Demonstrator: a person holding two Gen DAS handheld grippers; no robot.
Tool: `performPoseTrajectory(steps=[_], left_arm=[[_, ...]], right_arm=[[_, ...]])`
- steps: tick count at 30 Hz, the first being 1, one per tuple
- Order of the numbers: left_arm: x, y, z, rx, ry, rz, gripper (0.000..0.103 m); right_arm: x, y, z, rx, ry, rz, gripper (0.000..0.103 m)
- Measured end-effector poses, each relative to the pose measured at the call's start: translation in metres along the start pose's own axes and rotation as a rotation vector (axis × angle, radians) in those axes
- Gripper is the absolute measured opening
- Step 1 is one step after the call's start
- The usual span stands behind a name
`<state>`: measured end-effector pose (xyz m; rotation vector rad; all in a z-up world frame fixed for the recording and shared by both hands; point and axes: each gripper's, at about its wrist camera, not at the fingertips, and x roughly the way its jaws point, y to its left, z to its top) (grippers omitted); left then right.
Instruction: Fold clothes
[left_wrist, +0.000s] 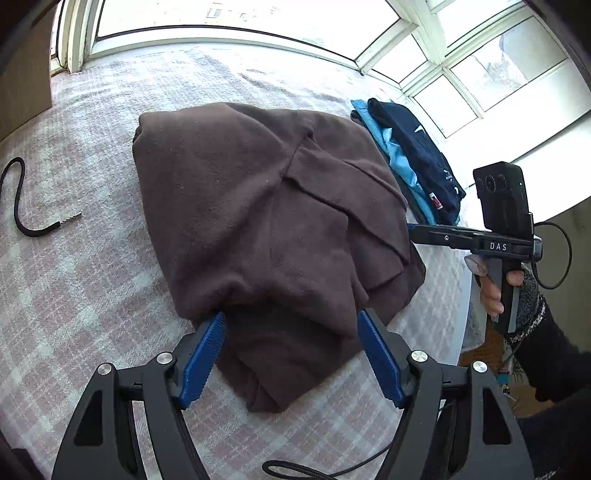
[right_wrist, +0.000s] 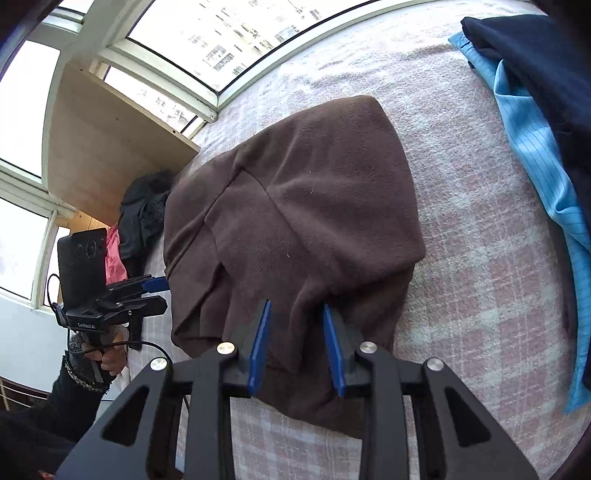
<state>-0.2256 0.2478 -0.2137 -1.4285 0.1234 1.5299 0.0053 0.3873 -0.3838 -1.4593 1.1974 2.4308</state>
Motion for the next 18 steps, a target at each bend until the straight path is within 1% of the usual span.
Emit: performPoseTrajectory(steps=[2, 4, 5, 6, 7, 8, 9, 10, 11, 14, 18], left_arm=[[0.005, 0.015, 0.008, -0.089, 0.000, -0.033, 0.072], [0.008, 0.017, 0.012, -0.110, 0.005, -0.028, 0.065], [0.009, 0.017, 0.014, -0.120, 0.007, -0.025, 0.064], [0.010, 0.018, 0.016, -0.125, 0.008, -0.020, 0.057], [0.007, 0.015, 0.016, -0.103, 0.000, -0.005, 0.051], [0.004, 0.011, 0.016, -0.081, -0.008, 0.011, 0.049], [0.001, 0.009, 0.017, -0.064, -0.016, 0.023, 0.045], [-0.003, 0.010, 0.018, -0.069, -0.021, 0.015, 0.039], [-0.007, 0.011, 0.019, -0.076, -0.027, 0.006, 0.037], [-0.022, 0.011, 0.025, -0.084, -0.064, -0.030, 0.034], [-0.039, 0.000, 0.032, -0.055, -0.099, -0.064, 0.033]], right_arm=[[0.002, 0.002, 0.003, -0.023, -0.005, -0.001, 0.028], [-0.001, 0.012, 0.002, -0.095, -0.020, -0.042, 0.025], [-0.002, 0.016, 0.001, -0.129, -0.019, -0.058, 0.017], [-0.004, 0.018, 0.001, -0.147, -0.017, -0.068, 0.013], [-0.008, 0.020, 0.002, -0.152, -0.020, -0.064, 0.013], [-0.012, 0.022, 0.003, -0.154, -0.025, -0.056, 0.011], [-0.017, 0.022, 0.006, -0.145, -0.030, -0.023, 0.010], [-0.021, 0.022, 0.009, -0.134, -0.035, 0.017, 0.009], [-0.026, 0.023, 0.012, -0.118, -0.045, 0.053, 0.008], [-0.038, 0.025, 0.022, -0.094, -0.063, 0.095, 0.008], [-0.036, 0.023, 0.023, -0.074, -0.040, 0.075, 0.008]])
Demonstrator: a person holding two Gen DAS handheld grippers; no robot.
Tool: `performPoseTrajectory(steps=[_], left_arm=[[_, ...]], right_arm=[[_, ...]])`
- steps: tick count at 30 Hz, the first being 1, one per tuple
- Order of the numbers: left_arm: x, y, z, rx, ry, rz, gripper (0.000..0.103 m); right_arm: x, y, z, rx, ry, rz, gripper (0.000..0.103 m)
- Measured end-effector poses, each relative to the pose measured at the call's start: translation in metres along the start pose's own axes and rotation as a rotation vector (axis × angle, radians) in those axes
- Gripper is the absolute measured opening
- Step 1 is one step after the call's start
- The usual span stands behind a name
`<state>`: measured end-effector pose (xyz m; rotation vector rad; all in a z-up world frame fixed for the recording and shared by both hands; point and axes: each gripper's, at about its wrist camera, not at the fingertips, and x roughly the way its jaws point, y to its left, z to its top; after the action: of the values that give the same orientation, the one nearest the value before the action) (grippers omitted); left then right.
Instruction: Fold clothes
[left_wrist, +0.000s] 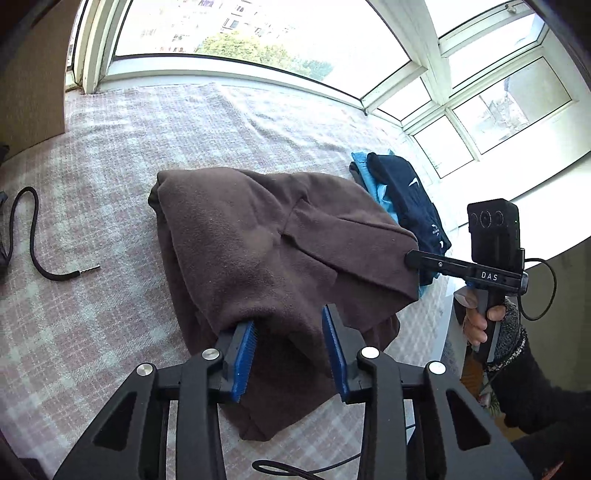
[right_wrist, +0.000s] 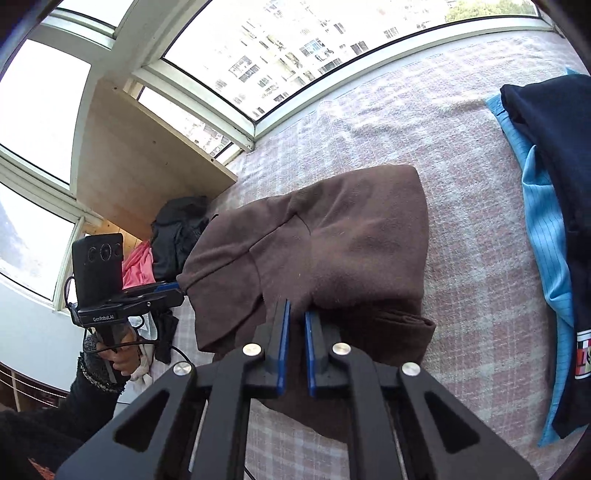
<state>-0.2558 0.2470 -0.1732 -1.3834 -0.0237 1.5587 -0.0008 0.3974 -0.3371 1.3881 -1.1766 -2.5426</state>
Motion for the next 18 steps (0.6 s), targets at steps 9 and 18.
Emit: performPoseTrajectory(steps=[9, 18], left_arm=[[0.044, 0.003, -0.018, -0.019, 0.117, 0.024, 0.046], [0.052, -0.010, -0.007, 0.065, 0.128, 0.102, 0.034]], right_arm=[[0.046, -0.020, -0.021, 0.023, 0.109, -0.123, 0.027], [0.026, 0.002, -0.004, -0.084, 0.045, -0.077, 0.006]])
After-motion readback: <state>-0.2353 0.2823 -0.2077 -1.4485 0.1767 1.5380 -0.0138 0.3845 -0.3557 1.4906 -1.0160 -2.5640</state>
